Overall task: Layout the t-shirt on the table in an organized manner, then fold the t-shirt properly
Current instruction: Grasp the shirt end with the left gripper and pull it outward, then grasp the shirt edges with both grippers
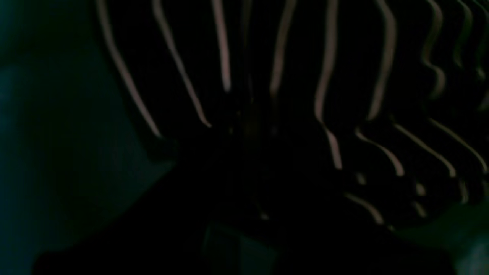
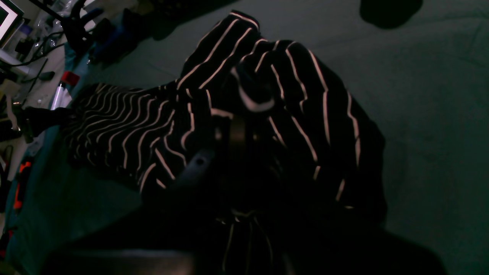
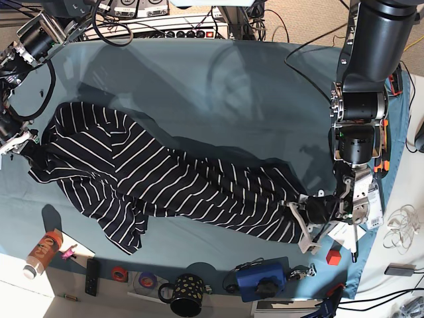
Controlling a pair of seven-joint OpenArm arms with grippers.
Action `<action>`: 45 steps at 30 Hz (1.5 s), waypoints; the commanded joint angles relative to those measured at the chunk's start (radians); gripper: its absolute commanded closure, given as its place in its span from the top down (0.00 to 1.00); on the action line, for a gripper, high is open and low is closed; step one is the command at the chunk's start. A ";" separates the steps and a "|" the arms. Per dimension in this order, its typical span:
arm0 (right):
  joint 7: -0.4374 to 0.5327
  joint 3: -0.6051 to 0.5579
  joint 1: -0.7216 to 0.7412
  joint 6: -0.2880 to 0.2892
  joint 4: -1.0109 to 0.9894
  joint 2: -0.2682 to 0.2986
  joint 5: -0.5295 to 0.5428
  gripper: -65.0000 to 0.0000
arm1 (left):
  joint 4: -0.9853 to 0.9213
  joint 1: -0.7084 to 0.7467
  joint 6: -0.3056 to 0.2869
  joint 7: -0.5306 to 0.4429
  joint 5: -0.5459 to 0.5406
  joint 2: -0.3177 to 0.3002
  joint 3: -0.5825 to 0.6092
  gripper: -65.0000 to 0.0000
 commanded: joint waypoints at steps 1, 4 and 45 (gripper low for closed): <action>0.025 0.003 0.017 0.005 0.017 0.026 0.029 0.00 | 0.039 -0.040 0.000 0.004 -0.043 -0.006 -0.002 0.00; 0.025 0.003 0.017 0.005 0.017 0.026 0.047 0.00 | 0.117 -0.040 0.041 0.086 -0.135 -0.011 -0.002 0.00; 0.025 0.011 -0.241 0.005 0.204 0.147 0.166 0.00 | 1.247 1.040 -0.143 0.299 -0.553 -0.008 -0.350 0.41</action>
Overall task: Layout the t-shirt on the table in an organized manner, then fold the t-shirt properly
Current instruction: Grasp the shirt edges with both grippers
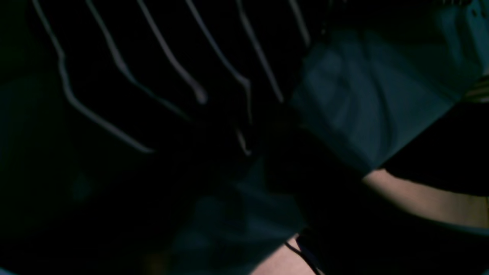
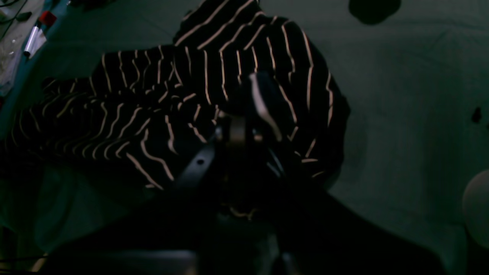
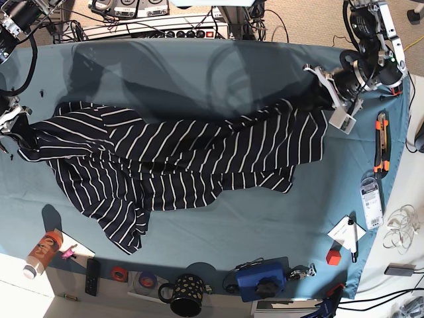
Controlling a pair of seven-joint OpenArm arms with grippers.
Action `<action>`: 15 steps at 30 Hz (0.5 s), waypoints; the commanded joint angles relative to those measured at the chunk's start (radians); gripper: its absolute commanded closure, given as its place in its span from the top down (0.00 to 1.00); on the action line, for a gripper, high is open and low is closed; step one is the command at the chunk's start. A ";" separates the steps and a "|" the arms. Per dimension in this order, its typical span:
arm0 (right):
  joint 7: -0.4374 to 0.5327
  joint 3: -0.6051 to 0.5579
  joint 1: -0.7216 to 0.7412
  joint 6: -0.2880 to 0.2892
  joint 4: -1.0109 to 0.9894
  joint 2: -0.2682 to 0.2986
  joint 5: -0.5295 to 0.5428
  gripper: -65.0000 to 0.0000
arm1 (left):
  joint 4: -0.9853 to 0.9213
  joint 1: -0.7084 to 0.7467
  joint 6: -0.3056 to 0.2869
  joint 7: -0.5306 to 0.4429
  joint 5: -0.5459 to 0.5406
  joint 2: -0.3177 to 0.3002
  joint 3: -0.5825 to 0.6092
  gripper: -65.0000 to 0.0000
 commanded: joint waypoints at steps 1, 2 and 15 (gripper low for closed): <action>0.025 0.006 0.008 0.001 0.016 0.029 0.021 0.00 | 0.018 -0.009 -0.009 -0.050 -0.027 -0.010 -0.003 0.53; 0.025 0.006 0.008 0.001 0.016 0.029 0.021 0.00 | 0.018 -0.011 -0.009 -0.082 -0.027 -0.010 -0.003 0.60; 0.025 0.006 0.008 0.001 0.016 0.029 0.021 0.00 | 0.005 -0.254 0.134 -0.162 0.299 -0.011 -0.001 0.62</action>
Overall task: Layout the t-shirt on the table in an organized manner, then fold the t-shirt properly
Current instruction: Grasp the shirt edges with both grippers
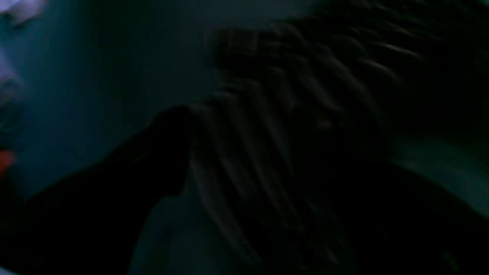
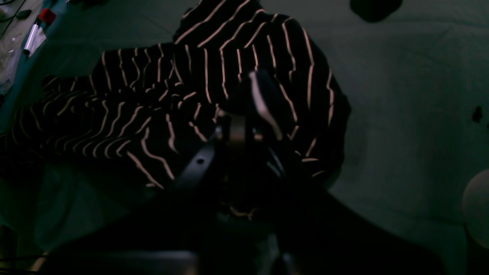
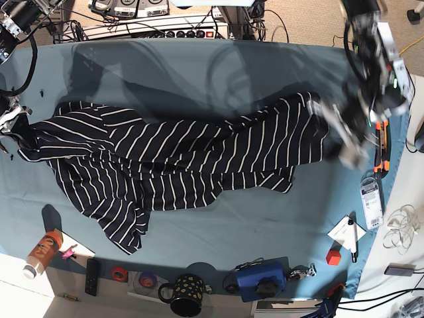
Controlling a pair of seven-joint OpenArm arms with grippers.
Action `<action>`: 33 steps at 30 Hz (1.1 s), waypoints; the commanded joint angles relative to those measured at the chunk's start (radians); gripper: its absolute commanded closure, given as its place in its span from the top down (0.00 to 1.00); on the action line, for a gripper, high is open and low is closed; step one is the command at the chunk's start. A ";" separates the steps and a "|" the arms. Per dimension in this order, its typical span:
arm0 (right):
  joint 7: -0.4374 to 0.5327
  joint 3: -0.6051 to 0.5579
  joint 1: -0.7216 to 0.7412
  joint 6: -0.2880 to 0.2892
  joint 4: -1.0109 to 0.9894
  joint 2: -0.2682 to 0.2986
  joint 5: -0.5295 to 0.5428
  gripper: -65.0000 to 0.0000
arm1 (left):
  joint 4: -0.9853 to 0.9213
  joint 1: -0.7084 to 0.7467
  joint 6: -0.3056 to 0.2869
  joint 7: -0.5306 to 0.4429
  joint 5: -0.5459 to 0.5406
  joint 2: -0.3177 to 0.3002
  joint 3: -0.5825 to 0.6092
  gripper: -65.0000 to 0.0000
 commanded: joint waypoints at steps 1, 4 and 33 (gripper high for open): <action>0.025 0.006 0.008 0.001 0.016 0.029 0.022 0.00 | -0.009 -0.036 0.006 -0.013 -0.004 -0.011 -0.001 0.62; 0.025 0.006 0.009 0.001 0.016 0.029 0.022 0.00 | -0.130 -0.107 0.012 0.027 -0.038 -0.027 -0.001 0.62; 0.025 0.006 0.009 0.001 0.016 0.028 0.022 0.00 | -0.666 -0.285 -0.080 0.404 -0.257 -0.046 -0.001 0.21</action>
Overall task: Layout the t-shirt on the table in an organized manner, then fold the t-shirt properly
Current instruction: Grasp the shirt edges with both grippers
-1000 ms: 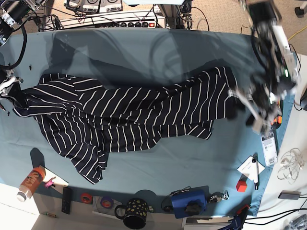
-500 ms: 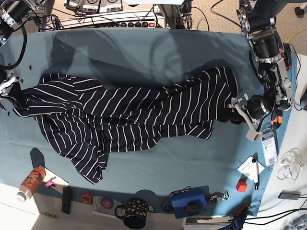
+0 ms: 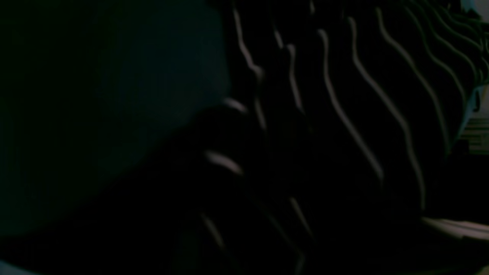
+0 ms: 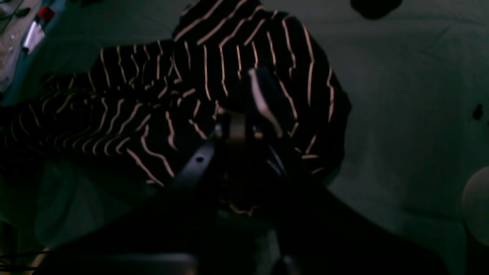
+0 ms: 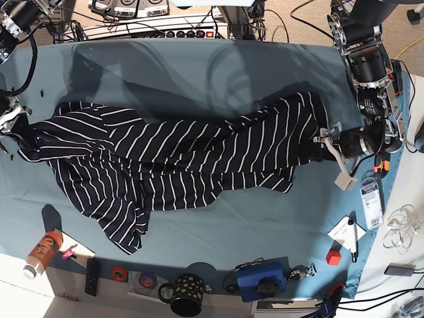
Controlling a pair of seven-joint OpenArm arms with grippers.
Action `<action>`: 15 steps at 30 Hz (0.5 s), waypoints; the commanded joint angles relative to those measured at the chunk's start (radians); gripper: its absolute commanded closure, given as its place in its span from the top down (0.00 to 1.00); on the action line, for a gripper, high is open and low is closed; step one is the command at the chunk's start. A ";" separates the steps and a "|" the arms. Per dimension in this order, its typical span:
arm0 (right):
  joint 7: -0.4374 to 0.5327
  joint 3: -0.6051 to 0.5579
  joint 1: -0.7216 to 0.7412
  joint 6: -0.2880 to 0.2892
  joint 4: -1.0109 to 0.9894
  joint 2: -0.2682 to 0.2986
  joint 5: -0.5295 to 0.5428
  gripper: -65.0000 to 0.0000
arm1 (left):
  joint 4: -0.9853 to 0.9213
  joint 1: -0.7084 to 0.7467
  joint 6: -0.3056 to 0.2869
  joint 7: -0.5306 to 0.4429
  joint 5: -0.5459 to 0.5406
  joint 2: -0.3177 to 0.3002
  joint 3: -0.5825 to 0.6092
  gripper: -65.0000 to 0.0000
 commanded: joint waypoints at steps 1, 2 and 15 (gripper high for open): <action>0.025 0.006 0.009 0.001 0.016 0.029 0.021 0.00 | 0.002 0.000 0.006 0.055 0.048 -0.008 0.005 0.07; 0.025 0.006 0.009 0.001 0.016 0.028 0.021 0.00 | 0.002 0.000 0.007 0.055 0.048 -0.008 0.005 0.00; 0.039 0.006 0.144 0.001 0.016 0.028 0.022 0.00 | 0.369 0.006 0.044 0.097 -0.195 -0.014 -0.059 0.00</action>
